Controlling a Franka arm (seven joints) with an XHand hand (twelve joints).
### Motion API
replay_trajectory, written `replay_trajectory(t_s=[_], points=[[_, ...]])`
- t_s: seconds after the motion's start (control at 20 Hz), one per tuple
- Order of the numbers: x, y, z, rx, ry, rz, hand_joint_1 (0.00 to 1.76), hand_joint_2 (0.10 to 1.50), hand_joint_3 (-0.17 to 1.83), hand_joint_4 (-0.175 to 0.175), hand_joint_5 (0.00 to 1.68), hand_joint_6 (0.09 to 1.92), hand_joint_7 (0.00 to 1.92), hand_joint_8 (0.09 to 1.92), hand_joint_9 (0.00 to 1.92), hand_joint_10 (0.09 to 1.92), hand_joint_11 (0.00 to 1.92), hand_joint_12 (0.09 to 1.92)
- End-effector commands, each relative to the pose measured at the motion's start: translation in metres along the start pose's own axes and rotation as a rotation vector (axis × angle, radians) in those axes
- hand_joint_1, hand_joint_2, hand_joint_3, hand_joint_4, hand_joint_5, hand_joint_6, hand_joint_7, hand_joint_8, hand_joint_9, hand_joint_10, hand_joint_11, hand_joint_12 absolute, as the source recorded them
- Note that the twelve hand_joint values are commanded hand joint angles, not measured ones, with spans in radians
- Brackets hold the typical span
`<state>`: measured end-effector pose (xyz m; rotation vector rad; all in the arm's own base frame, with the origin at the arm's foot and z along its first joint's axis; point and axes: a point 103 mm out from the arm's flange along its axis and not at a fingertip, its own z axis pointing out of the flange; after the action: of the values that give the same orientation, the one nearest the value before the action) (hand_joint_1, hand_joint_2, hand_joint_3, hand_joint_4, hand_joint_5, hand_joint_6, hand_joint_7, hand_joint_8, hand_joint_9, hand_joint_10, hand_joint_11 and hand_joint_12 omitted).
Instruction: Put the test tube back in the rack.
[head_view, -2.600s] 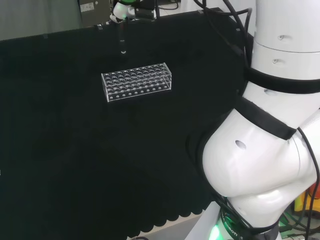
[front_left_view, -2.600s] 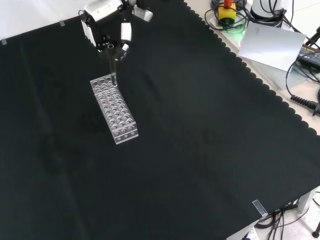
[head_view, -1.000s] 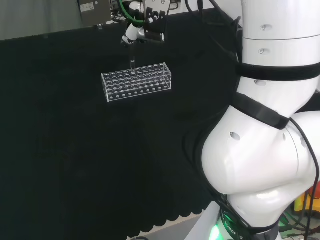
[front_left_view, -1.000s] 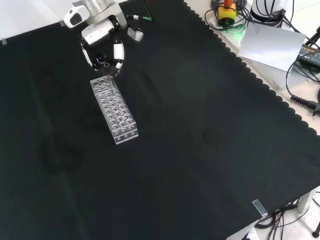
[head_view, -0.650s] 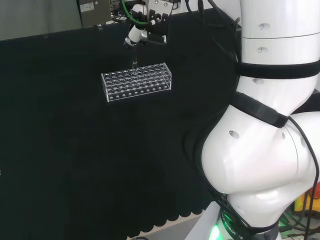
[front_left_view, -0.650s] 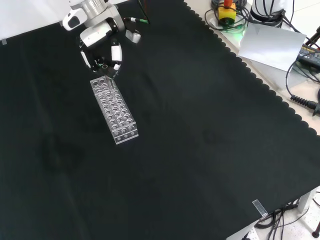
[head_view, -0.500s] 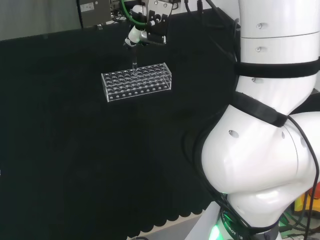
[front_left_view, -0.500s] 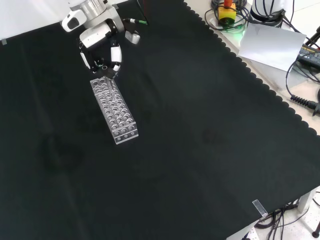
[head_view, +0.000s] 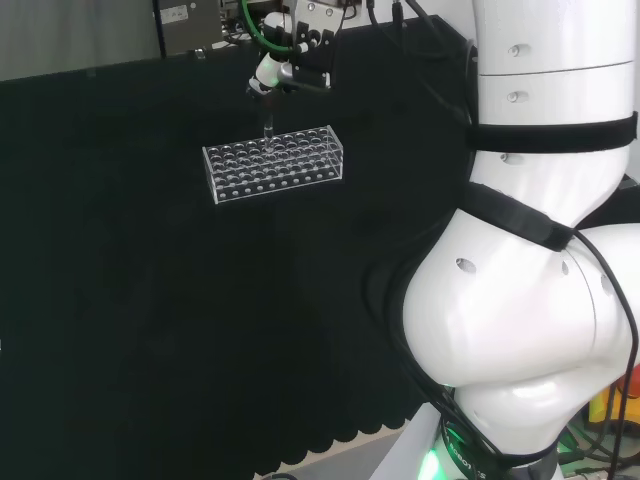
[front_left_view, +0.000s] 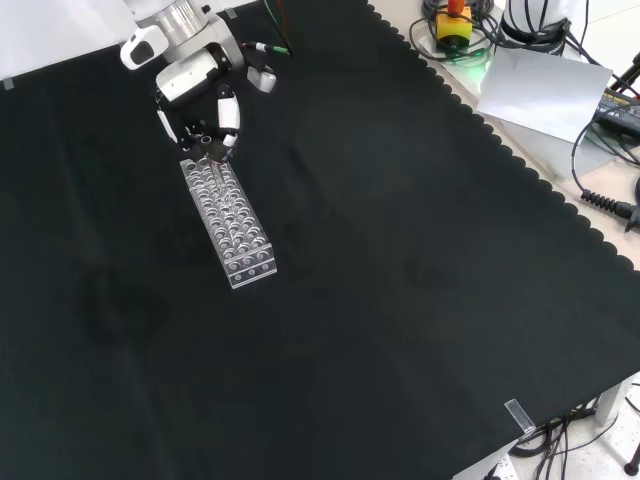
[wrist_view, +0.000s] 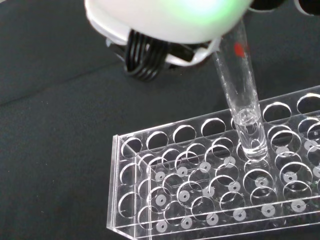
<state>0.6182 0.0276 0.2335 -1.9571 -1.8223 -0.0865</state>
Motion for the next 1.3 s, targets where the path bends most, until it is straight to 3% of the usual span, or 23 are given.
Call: replay_trajectory(t_s=[0.05, 0.5, 0.65, 1.0, 1.25, 1.3], points=[[0.001, 0.003, 0.0, 0.004, 0.0, -0.001, 1.24, 0.57, 0.7, -0.175, 1.49, 0.27, 1.87, 0.29, 1.8, 0.2, 1.32, 0.92], [0.009, 0.009, -0.005, 0.006, -0.019, -0.012, 1.24, 0.57, 0.7, -0.175, 1.49, 0.26, 1.87, 0.28, 1.8, 0.2, 1.32, 0.92], [0.007, 0.008, -0.005, 0.008, -0.065, 0.009, 1.24, 0.57, 0.7, -0.175, 1.49, 0.26, 1.87, 0.28, 1.8, 0.2, 1.32, 0.92], [0.006, 0.008, -0.004, 0.0, -0.067, 0.031, 1.24, 0.57, 0.7, -0.175, 1.49, 0.26, 1.87, 0.28, 1.8, 0.2, 1.31, 0.92], [0.03, 0.008, 0.015, -0.002, -0.078, 0.037, 1.24, 0.57, 0.7, -0.175, 1.49, 0.26, 1.87, 0.28, 1.8, 0.19, 1.31, 0.92], [0.012, 0.006, 0.007, -0.006, -0.041, 0.047, 1.24, 0.57, 0.7, -0.175, 1.49, 0.26, 1.87, 0.28, 1.8, 0.19, 1.31, 0.92]])
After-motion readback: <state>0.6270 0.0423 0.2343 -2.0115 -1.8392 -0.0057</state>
